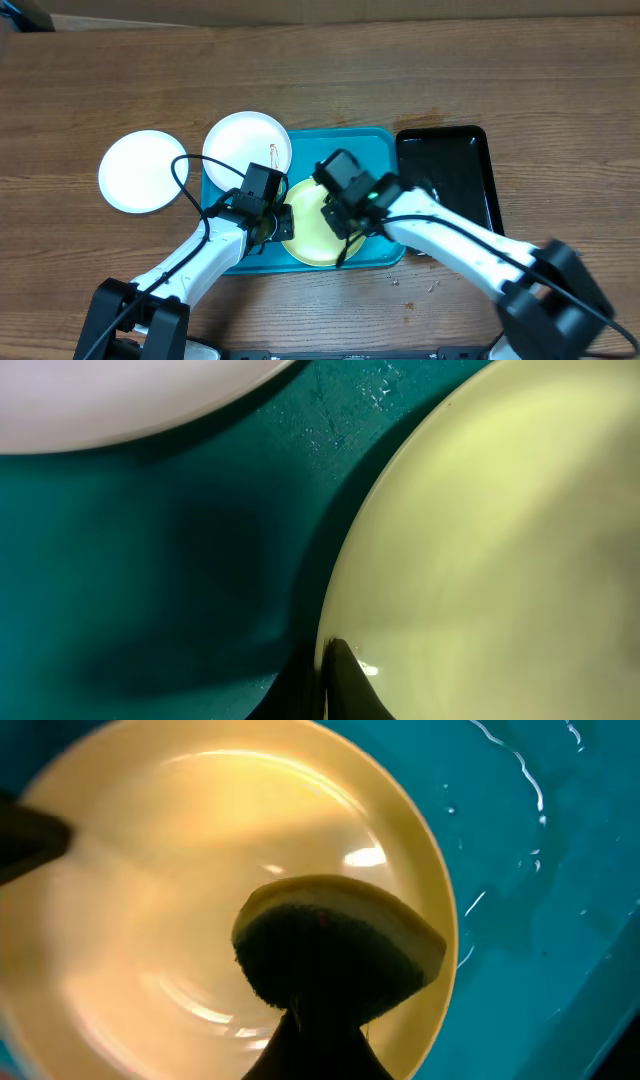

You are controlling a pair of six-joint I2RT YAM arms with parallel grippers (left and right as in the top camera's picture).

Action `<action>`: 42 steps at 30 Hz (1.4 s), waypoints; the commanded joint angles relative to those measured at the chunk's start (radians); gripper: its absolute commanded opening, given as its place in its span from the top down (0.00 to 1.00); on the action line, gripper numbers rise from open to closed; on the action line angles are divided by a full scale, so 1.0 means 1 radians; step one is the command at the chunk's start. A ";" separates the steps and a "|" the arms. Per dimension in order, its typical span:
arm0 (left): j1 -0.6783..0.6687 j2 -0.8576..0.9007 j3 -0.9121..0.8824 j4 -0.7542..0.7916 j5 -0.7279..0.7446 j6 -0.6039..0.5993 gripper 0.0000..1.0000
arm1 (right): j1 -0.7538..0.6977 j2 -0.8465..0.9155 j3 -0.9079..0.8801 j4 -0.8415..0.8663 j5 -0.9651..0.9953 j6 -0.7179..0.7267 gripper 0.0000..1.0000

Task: Clean dirty plates on tray and stack at the side
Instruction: 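Carry the sponge with the right gripper over the yellow plate, then scrub the yellow plate with the sponge while the left gripper holds it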

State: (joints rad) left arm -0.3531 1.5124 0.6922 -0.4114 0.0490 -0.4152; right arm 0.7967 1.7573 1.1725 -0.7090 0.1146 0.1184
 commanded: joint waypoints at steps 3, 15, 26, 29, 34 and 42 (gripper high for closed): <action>0.001 0.017 -0.011 -0.011 0.004 0.011 0.95 | 0.008 0.064 0.026 0.070 0.158 -0.020 0.96; 0.001 0.017 -0.011 -0.011 0.004 0.011 0.94 | 0.008 0.072 0.026 0.072 0.154 -0.081 0.76; 0.001 0.017 -0.011 -0.016 0.003 0.011 0.95 | 0.008 0.111 0.025 0.068 0.154 -0.062 0.77; 0.001 0.017 -0.011 -0.016 0.003 0.011 0.95 | 0.008 0.117 0.025 0.068 0.154 -0.049 0.86; 0.001 0.017 -0.011 -0.018 0.003 0.011 0.96 | 0.004 0.119 0.024 0.027 0.136 -0.002 0.96; 0.001 0.017 -0.011 -0.017 0.004 0.011 0.96 | -0.007 0.119 -0.042 0.069 -0.085 0.084 0.96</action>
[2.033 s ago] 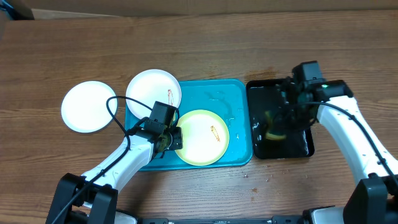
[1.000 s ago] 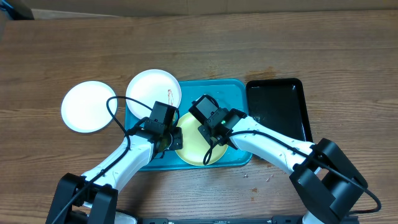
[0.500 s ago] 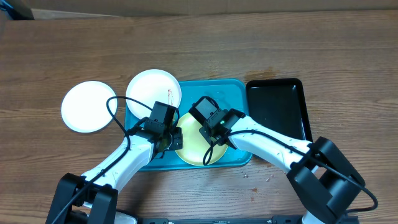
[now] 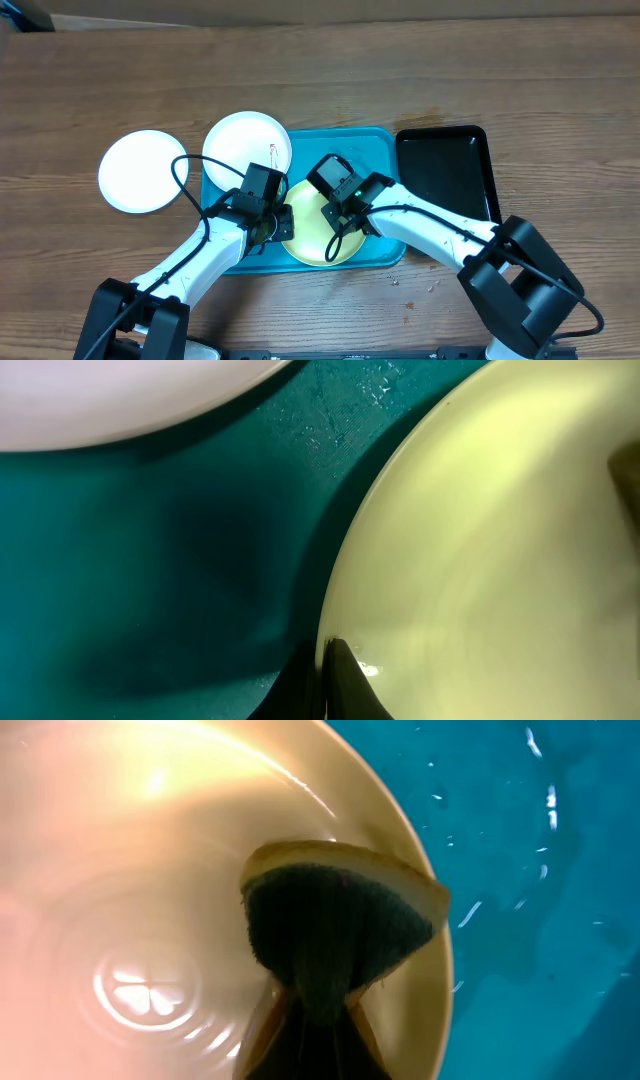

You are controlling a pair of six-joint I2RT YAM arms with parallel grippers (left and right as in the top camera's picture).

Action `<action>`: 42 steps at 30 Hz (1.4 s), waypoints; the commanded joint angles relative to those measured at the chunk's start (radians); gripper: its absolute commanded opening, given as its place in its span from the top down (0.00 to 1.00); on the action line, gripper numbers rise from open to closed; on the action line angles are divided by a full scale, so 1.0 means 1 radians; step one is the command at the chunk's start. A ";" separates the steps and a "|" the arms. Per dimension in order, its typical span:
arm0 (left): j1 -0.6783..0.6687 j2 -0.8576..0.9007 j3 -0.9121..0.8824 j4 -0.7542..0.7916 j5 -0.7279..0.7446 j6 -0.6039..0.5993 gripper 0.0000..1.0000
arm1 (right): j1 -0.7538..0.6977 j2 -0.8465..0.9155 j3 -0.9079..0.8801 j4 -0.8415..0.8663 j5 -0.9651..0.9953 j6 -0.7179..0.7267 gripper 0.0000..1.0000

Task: Clean dirty plates on tray and stack at the side
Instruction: 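Scrub the yellow plate with the sponge while the left gripper holds it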

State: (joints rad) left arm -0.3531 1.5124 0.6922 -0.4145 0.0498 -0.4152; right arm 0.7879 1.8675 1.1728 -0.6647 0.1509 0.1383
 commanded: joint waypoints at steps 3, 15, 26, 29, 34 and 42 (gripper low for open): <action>0.001 0.017 -0.011 -0.013 0.003 0.011 0.96 | 0.002 0.009 -0.073 0.067 -0.143 0.072 0.96; 0.001 0.017 -0.011 -0.011 0.003 0.012 0.96 | -0.091 0.008 0.113 0.012 -0.364 0.081 0.96; 0.001 0.017 -0.011 -0.010 0.003 0.011 0.96 | -0.240 0.007 0.252 -0.245 -0.529 0.077 0.96; 0.001 0.017 -0.011 -0.010 0.003 0.011 0.96 | -0.230 0.007 0.231 -0.265 -0.527 0.075 0.96; 0.001 0.017 -0.011 -0.011 0.003 0.011 0.96 | -0.196 0.007 0.167 -0.230 -0.472 0.105 0.96; 0.001 0.017 -0.011 -0.011 0.003 0.012 0.96 | -0.158 0.007 -0.058 0.034 -0.432 0.184 0.96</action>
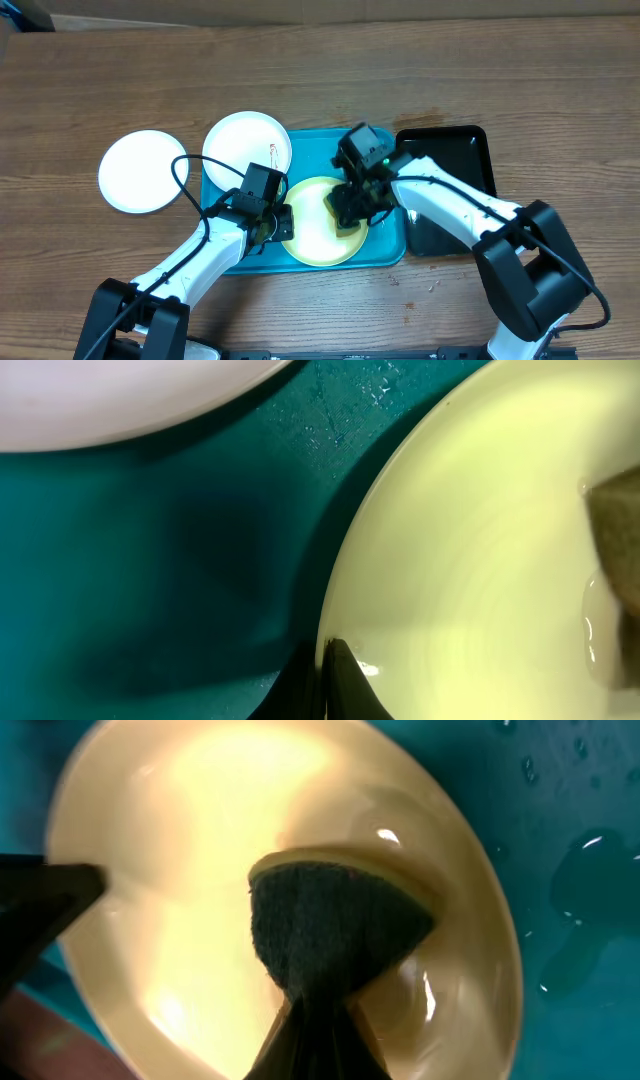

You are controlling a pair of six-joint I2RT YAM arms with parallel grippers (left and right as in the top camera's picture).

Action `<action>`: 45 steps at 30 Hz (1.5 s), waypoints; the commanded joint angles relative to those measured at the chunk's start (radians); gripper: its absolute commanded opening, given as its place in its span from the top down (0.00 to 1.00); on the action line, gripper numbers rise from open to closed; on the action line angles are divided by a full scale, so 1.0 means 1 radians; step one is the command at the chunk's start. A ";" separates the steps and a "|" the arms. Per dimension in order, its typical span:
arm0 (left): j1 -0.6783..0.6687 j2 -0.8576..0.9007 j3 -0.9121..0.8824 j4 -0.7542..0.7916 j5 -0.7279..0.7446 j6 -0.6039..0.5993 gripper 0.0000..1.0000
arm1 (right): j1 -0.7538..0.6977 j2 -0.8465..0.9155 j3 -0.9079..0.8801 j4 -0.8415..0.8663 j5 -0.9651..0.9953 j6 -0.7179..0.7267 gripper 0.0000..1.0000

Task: Clean dirty plates on tray and stack at the side
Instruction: 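Scrub the yellow plate with the sponge while the left gripper holds it, then return the sponge to the black tray with the right gripper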

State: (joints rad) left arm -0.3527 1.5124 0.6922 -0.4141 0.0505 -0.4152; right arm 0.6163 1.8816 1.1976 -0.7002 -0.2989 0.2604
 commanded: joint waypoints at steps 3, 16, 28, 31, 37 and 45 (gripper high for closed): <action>0.000 0.017 -0.011 -0.011 0.002 0.012 0.96 | 0.018 -0.007 -0.145 0.137 0.008 0.111 0.96; 0.000 0.017 -0.011 -0.008 0.002 0.012 0.96 | -0.022 -0.008 -0.114 0.352 -0.379 0.111 0.96; 0.000 0.017 -0.011 -0.008 0.002 0.013 0.96 | -0.257 -0.244 -0.012 0.076 -0.397 -0.027 0.96; 0.000 0.017 -0.003 -0.023 0.003 0.016 0.96 | -0.328 -0.311 -0.012 -0.078 -0.221 -0.033 0.96; 0.000 0.016 0.104 -0.146 -0.009 0.016 0.96 | -0.460 -0.331 -0.025 -0.291 0.167 -0.033 0.96; 0.000 0.016 0.357 -0.334 -0.101 0.016 0.96 | -0.496 -0.331 -0.176 -0.180 0.313 -0.032 0.96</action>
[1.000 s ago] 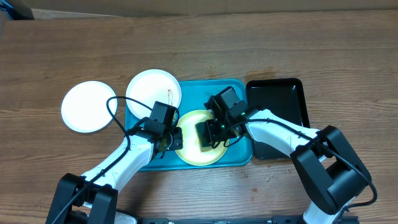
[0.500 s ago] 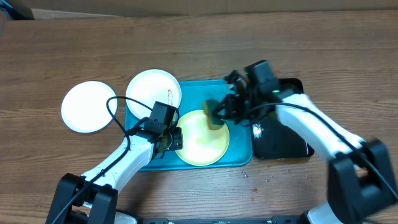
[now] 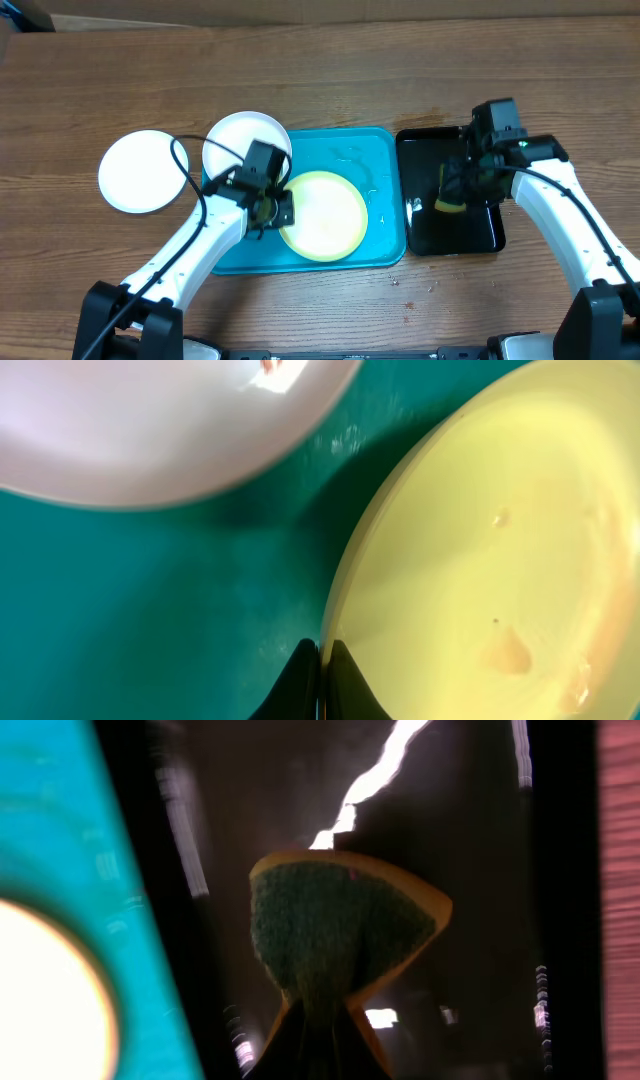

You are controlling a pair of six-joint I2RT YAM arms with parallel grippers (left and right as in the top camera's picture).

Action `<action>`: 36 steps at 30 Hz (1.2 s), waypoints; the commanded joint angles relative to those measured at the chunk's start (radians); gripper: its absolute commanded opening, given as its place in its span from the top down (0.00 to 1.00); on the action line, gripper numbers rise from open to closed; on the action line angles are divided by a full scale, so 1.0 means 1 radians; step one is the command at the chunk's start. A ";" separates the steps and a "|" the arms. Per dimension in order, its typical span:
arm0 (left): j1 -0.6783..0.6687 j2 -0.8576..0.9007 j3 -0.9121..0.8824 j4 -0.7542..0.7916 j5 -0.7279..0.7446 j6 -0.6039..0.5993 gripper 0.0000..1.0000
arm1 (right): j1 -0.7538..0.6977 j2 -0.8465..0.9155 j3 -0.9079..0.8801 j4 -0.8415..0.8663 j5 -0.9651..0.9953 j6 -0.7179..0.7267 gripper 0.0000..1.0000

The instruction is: Clean dirty plates on tray and stack at the side

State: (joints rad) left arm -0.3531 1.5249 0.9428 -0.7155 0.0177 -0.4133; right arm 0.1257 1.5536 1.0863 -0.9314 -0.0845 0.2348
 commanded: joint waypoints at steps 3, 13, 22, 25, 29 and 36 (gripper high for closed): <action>0.001 0.003 0.180 -0.057 -0.106 0.014 0.96 | -0.006 -0.003 -0.136 0.132 0.098 0.005 0.96; 0.001 0.004 0.334 -0.029 -0.103 0.005 0.96 | -0.006 -0.003 -0.238 0.204 0.099 0.053 0.85; -0.002 0.032 0.472 -0.030 -0.061 0.010 0.96 | -0.036 -0.006 -0.145 0.175 -0.014 0.072 0.43; -0.011 0.071 0.520 -0.033 -0.061 0.010 0.96 | -0.090 -0.007 -0.024 0.103 -0.076 0.072 0.28; -0.043 0.144 0.576 -0.035 -0.061 0.010 0.96 | -0.187 -0.007 0.116 0.015 -0.074 0.046 0.18; -0.157 0.311 0.716 -0.013 -0.085 0.018 0.96 | -0.370 -0.005 0.159 0.009 -0.059 0.046 0.00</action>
State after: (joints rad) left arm -0.4561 1.7752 1.5719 -0.7391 -0.0570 -0.4114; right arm -0.1913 1.5539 1.2339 -0.9180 -0.1417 0.2829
